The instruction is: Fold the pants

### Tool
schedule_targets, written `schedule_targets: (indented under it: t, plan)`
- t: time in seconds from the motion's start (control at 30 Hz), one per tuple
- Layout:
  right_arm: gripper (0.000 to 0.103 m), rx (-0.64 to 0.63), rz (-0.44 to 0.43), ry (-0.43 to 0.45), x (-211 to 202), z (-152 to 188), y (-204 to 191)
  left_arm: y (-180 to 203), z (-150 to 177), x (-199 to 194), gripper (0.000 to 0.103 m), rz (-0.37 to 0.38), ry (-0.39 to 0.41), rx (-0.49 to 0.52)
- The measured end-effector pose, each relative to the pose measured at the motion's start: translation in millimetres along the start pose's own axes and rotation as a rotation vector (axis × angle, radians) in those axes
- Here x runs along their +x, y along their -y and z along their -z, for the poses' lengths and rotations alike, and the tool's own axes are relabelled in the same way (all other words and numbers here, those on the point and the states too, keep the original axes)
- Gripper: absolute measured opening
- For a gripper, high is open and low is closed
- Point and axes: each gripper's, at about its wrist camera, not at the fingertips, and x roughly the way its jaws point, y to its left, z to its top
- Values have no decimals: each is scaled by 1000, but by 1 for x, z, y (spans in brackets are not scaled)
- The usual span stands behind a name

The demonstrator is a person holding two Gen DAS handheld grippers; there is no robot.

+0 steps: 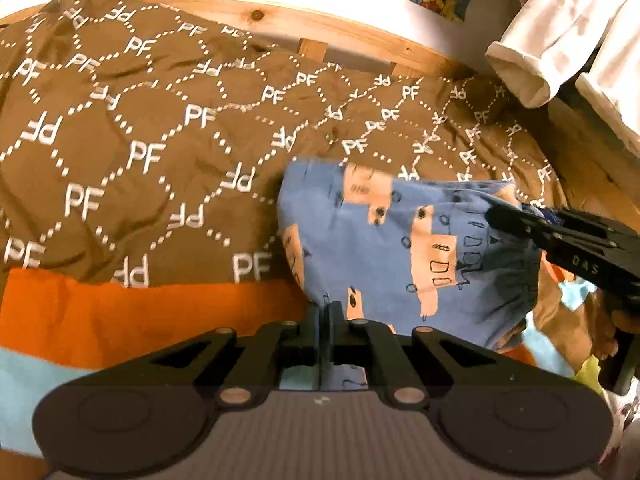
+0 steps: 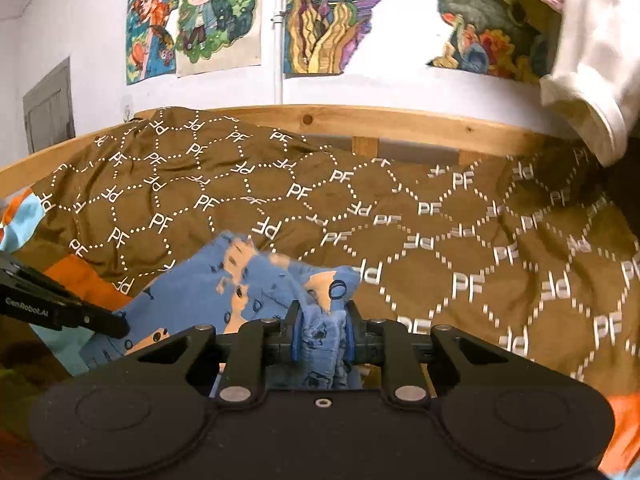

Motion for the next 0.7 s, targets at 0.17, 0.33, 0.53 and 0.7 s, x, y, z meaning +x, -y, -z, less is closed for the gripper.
schedule_targets:
  t: [0.17, 0.33, 0.53, 0.7]
  plan:
    - [20, -88, -7, 40, 6, -38, 7, 15, -30, 1, 4, 21, 13, 87]
    - [19, -149, -15, 53, 11, -69, 15, 17, -45, -1, 4, 27, 41, 69]
    - [19, -205, 1, 126, 9, -103, 20, 29, -72, -17, 4, -20, 170, 158]
    - [19, -206, 32, 211, 11, -125, 26, 36, -86, -13, 4, -54, 243, 190]
